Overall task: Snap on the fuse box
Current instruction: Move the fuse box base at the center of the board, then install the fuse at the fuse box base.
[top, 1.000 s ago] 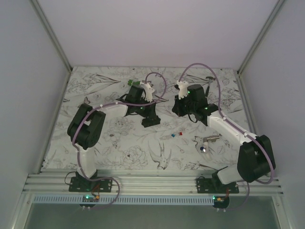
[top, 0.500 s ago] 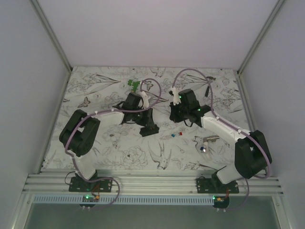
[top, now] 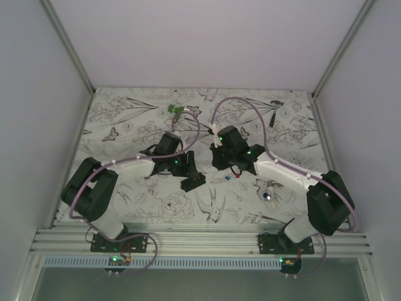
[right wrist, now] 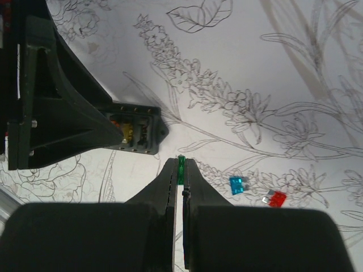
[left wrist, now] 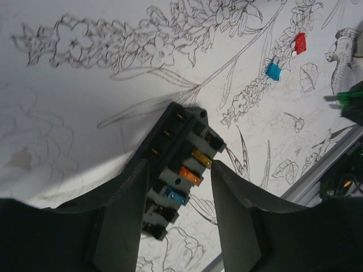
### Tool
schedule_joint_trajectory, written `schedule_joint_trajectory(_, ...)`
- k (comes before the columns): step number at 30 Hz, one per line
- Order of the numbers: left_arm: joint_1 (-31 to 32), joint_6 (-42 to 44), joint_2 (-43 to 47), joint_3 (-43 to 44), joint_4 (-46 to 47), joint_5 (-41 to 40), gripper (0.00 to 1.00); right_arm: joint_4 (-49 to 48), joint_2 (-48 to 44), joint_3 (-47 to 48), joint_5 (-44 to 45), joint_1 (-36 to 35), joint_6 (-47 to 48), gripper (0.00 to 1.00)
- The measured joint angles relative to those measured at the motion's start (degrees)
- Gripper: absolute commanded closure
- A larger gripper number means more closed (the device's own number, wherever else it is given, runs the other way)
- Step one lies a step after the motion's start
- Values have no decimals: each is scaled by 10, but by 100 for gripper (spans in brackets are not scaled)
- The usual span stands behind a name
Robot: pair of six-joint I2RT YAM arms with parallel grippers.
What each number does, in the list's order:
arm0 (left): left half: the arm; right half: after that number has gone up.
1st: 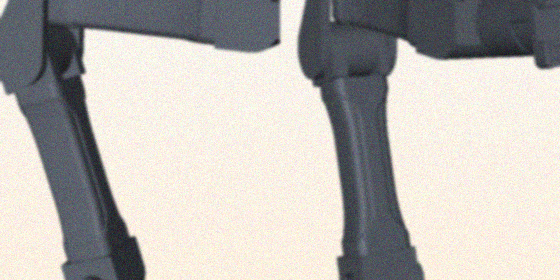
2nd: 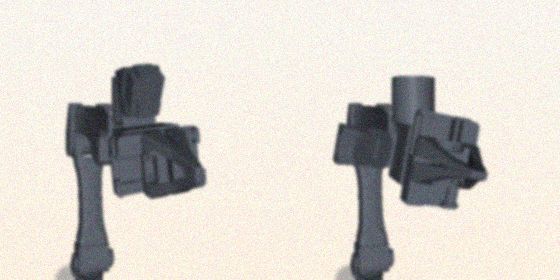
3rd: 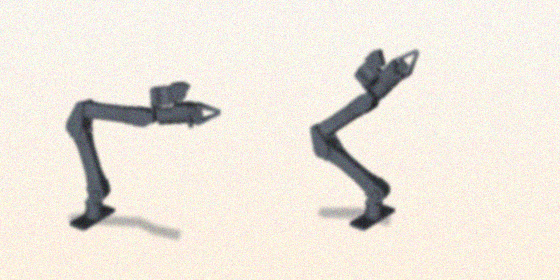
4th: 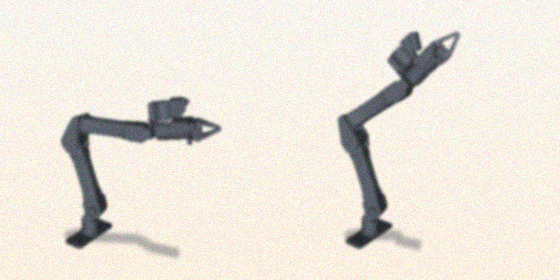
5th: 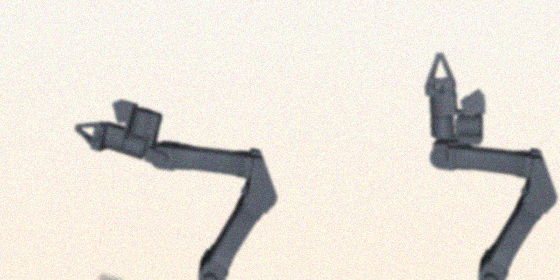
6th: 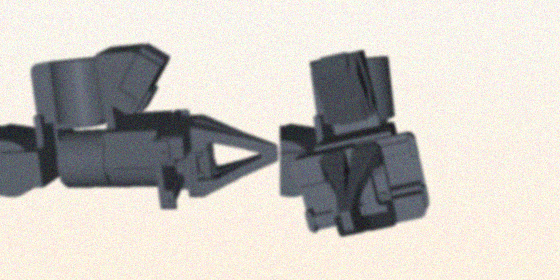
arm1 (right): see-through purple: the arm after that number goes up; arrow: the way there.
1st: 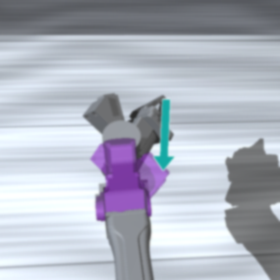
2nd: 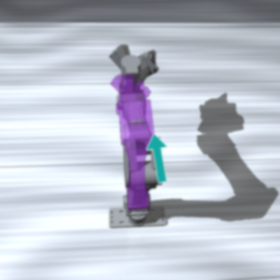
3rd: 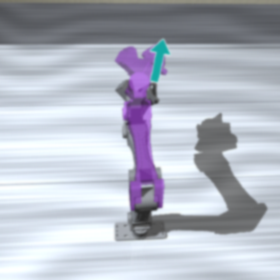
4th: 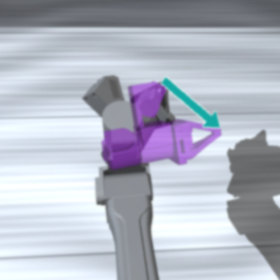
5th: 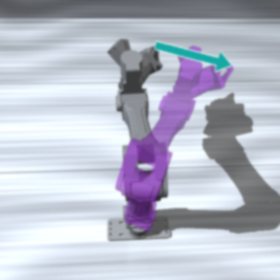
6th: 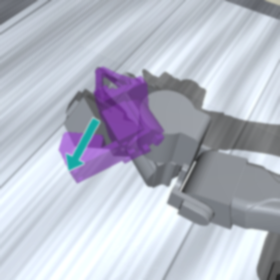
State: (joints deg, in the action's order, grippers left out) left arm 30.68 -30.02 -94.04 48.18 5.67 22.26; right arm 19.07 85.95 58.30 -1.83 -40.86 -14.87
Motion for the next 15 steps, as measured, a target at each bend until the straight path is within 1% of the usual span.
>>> schedule_joint_trajectory(2, 0, -11, 20, -13, -5, -10, 42, 0, 4, 0, 6, -14, -8, 100)
schedule_joint_trajectory(5, -1, -22, 66, -31, -15, -28, 40, -1, 11, 0, 15, -38, -15, 100)
schedule_joint_trajectory(7, -5, -24, 90, -38, -17, -35, 35, -3, 16, 0, 19, -51, -18, 100)
schedule_joint_trajectory(11, -29, -23, 134, -56, -24, -57, 24, -5, 42, 1, 39, -78, -24, 100)
schedule_joint_trajectory(15, -54, -19, 147, -73, -29, -79, 19, -3, 76, 6, 67, -101, -26, 100)
